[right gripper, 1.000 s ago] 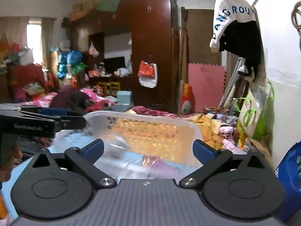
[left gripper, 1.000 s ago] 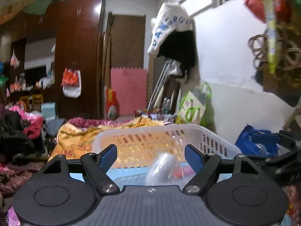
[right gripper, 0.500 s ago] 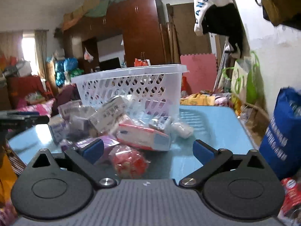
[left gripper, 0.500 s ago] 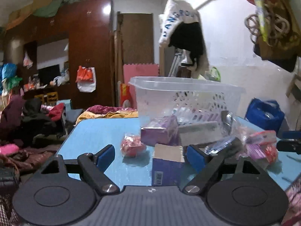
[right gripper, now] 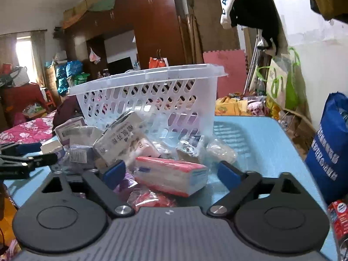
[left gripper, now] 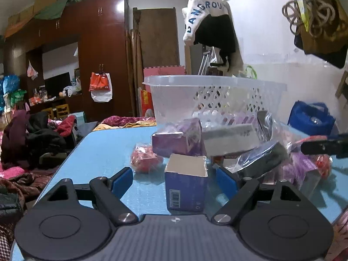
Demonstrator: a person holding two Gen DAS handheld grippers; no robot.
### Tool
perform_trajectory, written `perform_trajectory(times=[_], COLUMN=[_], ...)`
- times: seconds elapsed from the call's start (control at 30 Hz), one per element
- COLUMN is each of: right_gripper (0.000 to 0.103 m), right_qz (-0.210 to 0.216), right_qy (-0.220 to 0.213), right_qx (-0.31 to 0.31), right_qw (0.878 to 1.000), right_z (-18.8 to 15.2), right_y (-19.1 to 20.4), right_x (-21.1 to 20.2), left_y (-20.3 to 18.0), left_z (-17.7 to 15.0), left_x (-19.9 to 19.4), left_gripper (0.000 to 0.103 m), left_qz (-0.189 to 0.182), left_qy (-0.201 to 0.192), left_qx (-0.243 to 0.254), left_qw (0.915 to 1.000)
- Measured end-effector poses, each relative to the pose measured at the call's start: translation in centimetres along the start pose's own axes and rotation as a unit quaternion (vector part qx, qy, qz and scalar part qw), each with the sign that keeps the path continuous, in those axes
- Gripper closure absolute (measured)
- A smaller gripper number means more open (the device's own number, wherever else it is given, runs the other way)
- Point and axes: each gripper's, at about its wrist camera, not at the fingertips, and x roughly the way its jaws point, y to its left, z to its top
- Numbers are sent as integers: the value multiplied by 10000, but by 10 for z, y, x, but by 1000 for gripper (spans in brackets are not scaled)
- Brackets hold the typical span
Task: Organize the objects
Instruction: 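Grasp the small blue box with the left tool while the right tool grasps the red-white tissue pack, then move both items over the white basket and open both tools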
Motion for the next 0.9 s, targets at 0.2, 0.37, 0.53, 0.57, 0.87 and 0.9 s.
perform_trajectory(times=[0.2, 0.37, 0.53, 0.57, 0.87, 0.9], right_gripper=[36, 37, 37, 37, 37, 37], right_qz=[158, 91, 171, 187, 457, 446], right_qy=[-46, -128, -325, -347, -595, -610], right_qx=[61, 3, -71, -78, -54, -72], right_qw=[9998, 9999, 9993, 9992, 9972, 9971], right_z=[0, 3, 5, 6, 11, 11], right_y=[-5, -5, -7, -8, -16, -16], right_x=[-11, -21, -33, -35, -51, -52], left_y=[-5, -6, -2, -1, 0, 0], left_z=[-1, 0, -1, -1, 5, 6], left_x=[6, 11, 9, 8, -17, -18], left_gripper=[16, 17, 60, 60, 61, 60], left_qz=[181, 227, 50, -6, -40, -55], left_qy=[76, 191, 201, 172, -328, -350], left_qx=[2, -42, -177, -218, -273, -278], left_qw=[9998, 9995, 9996, 9996, 9991, 9990])
